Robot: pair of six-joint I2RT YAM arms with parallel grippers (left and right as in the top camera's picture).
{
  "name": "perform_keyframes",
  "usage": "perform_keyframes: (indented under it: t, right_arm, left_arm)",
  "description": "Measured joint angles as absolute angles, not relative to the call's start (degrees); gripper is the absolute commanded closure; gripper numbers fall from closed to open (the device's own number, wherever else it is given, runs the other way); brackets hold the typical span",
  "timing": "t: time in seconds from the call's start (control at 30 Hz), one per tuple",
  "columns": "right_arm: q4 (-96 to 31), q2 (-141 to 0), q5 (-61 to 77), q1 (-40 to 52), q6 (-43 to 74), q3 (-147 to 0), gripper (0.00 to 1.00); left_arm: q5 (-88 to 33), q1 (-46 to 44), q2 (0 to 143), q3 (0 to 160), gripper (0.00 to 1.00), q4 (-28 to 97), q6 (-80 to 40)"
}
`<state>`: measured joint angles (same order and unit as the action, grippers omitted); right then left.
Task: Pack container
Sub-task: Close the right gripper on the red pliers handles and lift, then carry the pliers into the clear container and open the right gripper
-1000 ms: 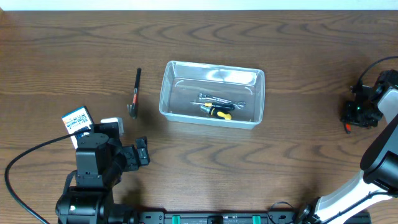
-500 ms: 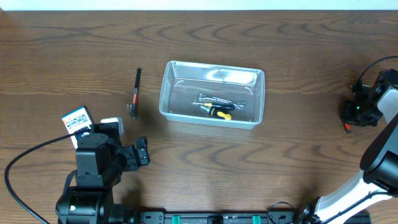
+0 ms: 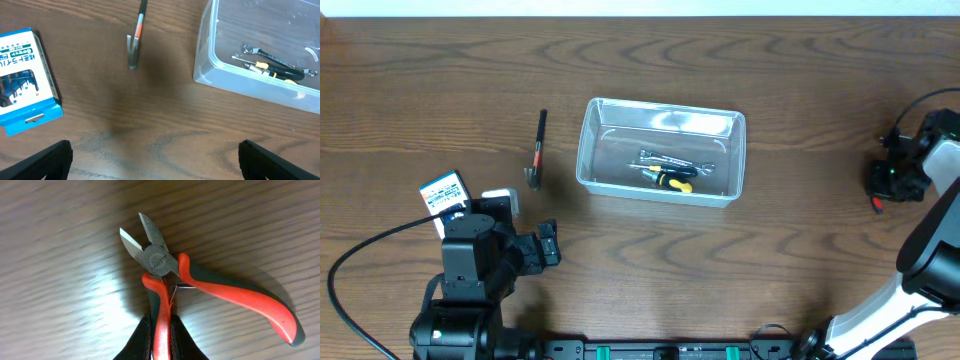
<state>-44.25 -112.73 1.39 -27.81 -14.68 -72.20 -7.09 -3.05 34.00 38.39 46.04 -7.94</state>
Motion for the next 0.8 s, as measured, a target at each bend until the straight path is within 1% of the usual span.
perform_keyframes:
  t: [0.2, 0.37, 0.5, 0.57, 0.67, 0.8]
  right_arm:
    - [-52.2, -108.2, 1.5, -17.8, -14.9, -79.6, 0.99]
    - [-54.4, -98.3, 1.5, -5.9, -16.6, -89.8, 0.99]
    - [-54.7, -92.5, 1.7, 4.8, -19.4, -93.2, 0.99]
    - [-56.2, -92.1, 1.8, 10.1, -21.4, -93.4, 0.99]
    - [-58.0, -95.0, 2.0, 18.3, -24.9, -93.3, 0.99]
    - [-57.1, -100.1, 2.9, 24.8, -28.1, -93.2, 0.99]
  left_arm:
    - [-7.1, -3.0, 34.0, 38.4, 0.02, 46.0, -7.9]
    - [-7.1, -3.0, 34.0, 38.4, 0.02, 46.0, -7.9]
    - [-7.1, -3.0, 34.0, 38.4, 0.02, 46.0, -7.9]
    - [-7.1, -3.0, 34.0, 38.4, 0.02, 46.0, -7.9]
    - [-7.1, -3.0, 34.0, 38.4, 0.02, 46.0, -7.9]
    - [-7.1, -3.0, 34.0, 38.4, 0.02, 46.0, -7.9]
